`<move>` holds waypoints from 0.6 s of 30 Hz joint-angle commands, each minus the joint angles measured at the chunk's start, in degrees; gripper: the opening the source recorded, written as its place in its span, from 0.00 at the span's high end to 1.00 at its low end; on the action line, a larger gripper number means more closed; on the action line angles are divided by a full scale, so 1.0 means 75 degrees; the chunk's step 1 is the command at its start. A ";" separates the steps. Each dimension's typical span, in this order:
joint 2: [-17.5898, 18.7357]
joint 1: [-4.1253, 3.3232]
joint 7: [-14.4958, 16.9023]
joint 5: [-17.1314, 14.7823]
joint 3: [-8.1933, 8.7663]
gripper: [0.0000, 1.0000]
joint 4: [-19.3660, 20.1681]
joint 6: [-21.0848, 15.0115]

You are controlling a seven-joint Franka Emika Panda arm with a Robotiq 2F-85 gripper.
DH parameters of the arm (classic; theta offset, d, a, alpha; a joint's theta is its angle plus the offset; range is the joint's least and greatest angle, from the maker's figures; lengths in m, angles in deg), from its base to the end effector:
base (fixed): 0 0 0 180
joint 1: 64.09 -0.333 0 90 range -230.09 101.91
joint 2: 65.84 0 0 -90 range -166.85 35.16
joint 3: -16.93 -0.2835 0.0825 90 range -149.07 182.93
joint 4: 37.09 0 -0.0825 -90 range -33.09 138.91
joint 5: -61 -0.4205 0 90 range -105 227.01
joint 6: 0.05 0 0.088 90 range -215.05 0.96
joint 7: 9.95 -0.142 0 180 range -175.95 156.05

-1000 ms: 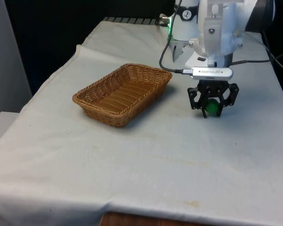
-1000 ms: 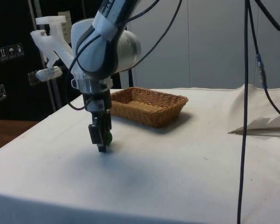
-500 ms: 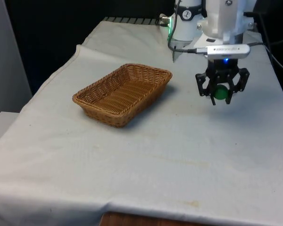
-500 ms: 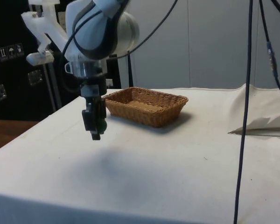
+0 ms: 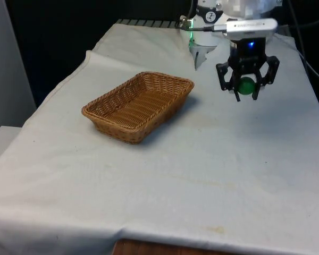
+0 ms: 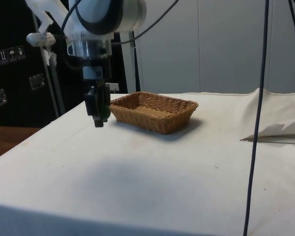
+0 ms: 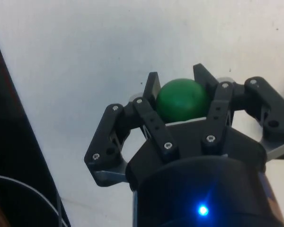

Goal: Pick up the ball and place it into the basket.

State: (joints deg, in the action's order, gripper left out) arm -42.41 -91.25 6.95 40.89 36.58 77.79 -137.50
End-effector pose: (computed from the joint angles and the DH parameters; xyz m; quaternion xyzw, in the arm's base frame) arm 0.6146 0.0866 0.1724 -0.9938 -0.0976 -0.0153 0.0513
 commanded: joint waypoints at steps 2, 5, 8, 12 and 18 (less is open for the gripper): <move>-0.0038 0.0000 -0.0008 0.0008 0.0031 1.00 0.0000 0.0031; -0.0206 -0.0015 -0.0107 0.0145 0.0191 1.00 -0.0008 0.0229; -0.0290 -0.0015 -0.0084 0.0168 0.0260 1.00 -0.0008 0.0298; -0.0397 0.0008 -0.0015 0.0168 0.0336 1.00 -0.0015 0.0359; -0.0680 0.0000 -0.0069 0.0428 0.0611 1.00 0.0000 0.0626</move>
State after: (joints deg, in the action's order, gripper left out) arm -47.17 -91.13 6.84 43.36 40.82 77.73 -133.20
